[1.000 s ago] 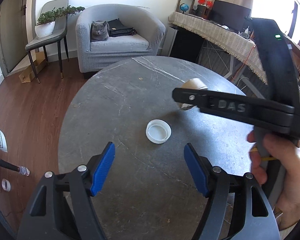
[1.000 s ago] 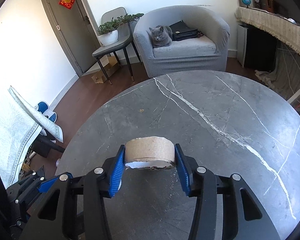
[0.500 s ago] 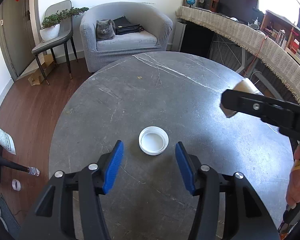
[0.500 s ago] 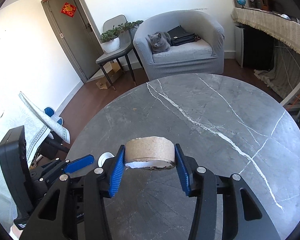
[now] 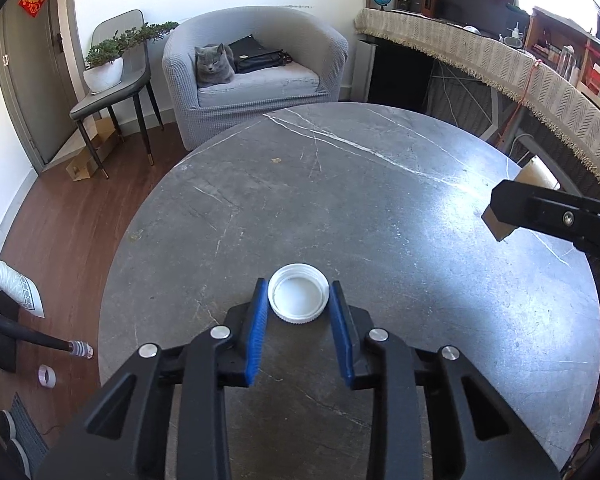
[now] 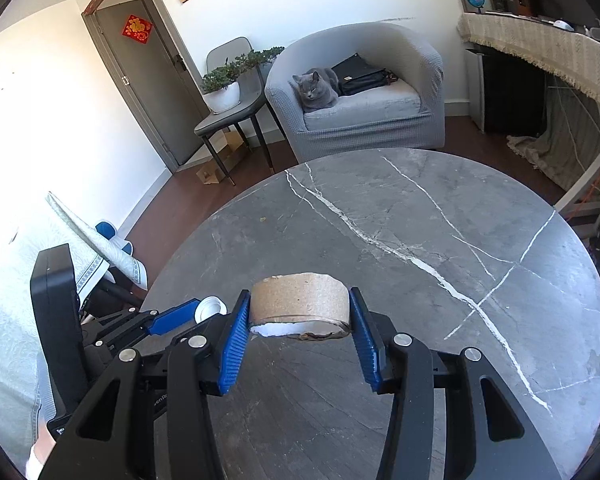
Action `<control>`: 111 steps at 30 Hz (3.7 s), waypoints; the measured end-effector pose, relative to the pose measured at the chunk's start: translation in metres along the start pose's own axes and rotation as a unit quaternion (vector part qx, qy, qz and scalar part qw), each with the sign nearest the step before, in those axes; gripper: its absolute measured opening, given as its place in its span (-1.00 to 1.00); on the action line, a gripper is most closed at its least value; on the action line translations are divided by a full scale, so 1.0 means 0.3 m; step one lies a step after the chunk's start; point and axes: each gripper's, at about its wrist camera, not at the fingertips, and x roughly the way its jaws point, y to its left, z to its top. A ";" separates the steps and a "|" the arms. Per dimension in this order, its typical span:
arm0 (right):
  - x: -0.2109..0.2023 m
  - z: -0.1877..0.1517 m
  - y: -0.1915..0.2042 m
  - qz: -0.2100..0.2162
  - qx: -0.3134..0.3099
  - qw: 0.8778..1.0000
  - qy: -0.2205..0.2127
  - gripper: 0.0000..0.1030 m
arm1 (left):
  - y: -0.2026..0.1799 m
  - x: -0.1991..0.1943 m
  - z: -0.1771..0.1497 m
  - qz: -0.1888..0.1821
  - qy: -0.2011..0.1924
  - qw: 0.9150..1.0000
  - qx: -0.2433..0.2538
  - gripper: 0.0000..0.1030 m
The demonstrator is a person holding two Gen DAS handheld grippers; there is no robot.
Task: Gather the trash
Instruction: 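Carry the cap over the bin and open the left gripper while the right gripper carries the tape roll, then hold the tape roll over the bin and open the right gripper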
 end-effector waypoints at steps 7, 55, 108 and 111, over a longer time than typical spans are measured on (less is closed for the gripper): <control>-0.021 -0.009 0.004 -0.007 -0.002 1.000 0.003 -0.06 | -0.007 -0.028 -0.015 -0.014 0.000 1.000 0.001 -0.37; 0.071 -0.156 0.568 0.053 -0.104 0.993 0.023 -0.06 | 0.525 -0.307 -0.443 0.026 0.040 0.993 -0.108 -0.37; 0.507 -0.427 1.056 0.075 -0.229 0.954 0.177 -0.06 | 0.921 -0.479 -0.629 0.042 0.036 0.981 -0.188 -0.57; 0.545 -0.471 1.063 0.066 -0.239 0.949 0.194 -0.06 | 0.905 -0.521 -0.602 0.038 0.019 0.982 -0.181 -0.60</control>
